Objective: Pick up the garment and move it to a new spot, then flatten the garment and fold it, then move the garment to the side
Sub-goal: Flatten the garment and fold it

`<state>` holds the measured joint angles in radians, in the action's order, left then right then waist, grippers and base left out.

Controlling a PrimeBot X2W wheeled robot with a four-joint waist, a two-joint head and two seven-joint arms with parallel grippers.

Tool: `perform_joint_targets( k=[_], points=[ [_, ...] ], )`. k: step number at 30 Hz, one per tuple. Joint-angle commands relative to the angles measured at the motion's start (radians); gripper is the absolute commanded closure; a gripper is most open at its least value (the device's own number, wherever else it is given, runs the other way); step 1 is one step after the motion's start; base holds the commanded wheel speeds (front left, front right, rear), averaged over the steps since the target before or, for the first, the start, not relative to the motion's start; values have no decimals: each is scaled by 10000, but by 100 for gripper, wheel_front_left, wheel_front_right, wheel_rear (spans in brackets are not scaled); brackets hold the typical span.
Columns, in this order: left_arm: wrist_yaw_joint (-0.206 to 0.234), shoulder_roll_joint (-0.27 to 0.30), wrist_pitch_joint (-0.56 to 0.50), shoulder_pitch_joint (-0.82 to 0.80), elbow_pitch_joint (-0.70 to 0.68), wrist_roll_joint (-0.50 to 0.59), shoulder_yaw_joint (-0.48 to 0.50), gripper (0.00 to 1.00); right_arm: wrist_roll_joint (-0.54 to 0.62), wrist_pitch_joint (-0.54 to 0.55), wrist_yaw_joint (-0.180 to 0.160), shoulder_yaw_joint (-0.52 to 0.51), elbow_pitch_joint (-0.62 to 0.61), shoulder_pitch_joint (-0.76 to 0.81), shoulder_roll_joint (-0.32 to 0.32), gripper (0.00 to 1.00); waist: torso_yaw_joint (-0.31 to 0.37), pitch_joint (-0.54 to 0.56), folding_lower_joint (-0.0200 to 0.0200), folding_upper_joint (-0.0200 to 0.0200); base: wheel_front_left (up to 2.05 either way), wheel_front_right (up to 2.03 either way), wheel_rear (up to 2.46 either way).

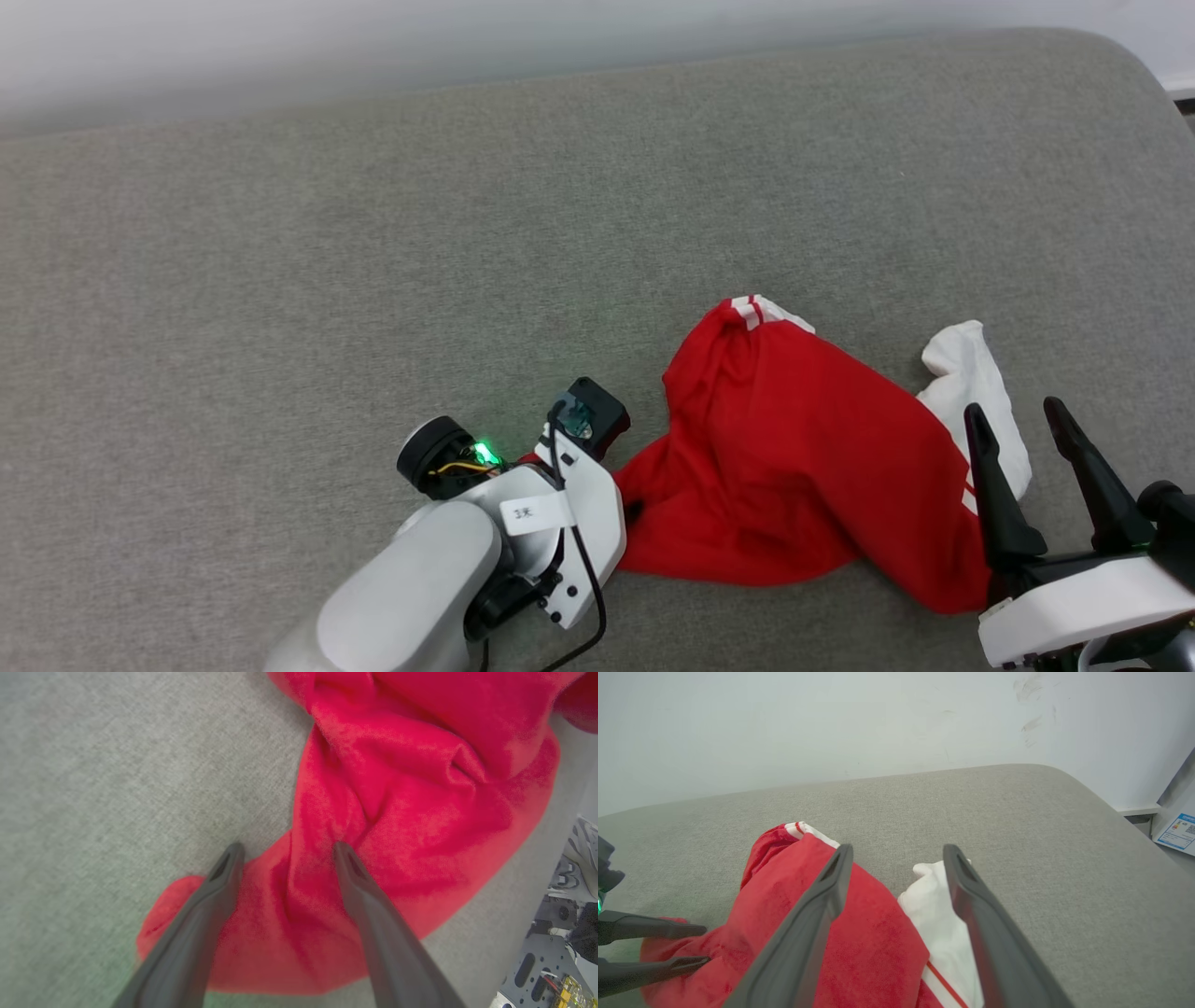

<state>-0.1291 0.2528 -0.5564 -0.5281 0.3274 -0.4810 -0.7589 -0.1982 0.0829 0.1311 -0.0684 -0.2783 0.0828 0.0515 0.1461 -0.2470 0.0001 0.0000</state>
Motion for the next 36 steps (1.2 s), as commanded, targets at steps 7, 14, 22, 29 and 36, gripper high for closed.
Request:
perform_joint_targets(
  k=[7, 14, 22, 29, 36],
  points=[
    [52, 832, 235, -563, 174, -611, -946, 100, -292, -282, -7, -210, 424, -165, -18, 0, 54, -8, -1, 0, 0, 0, 0],
    [927, 1488, 1657, 195, -616, -594, -171, 100, -129, -145, -7, -488, 385, 69, -17, 0, -591, 755, -1, 0, 0, 0, 0],
    [2394, 2412, 1995, 2790, -1806, -1480, 665, 100, -240, 134, -7, -700, 215, 488, -20, 0, -1339, 1484, -1, 0, 0, 0, 0],
    [3285, 2734, 1999, 4971, -2293, -2336, 1010, 100, -64, 374, -7, -586, 70, 701, -17, 0, -1678, 1882, -1, 0, 0, 0, 0],
    [3634, 2509, 2397, 5515, -2726, -2554, 1157, 0, -7, 569, -7, -534, -34, 895, -15, 0, -1864, 2190, -1, 0, 0, 0, 0]
  ],
)
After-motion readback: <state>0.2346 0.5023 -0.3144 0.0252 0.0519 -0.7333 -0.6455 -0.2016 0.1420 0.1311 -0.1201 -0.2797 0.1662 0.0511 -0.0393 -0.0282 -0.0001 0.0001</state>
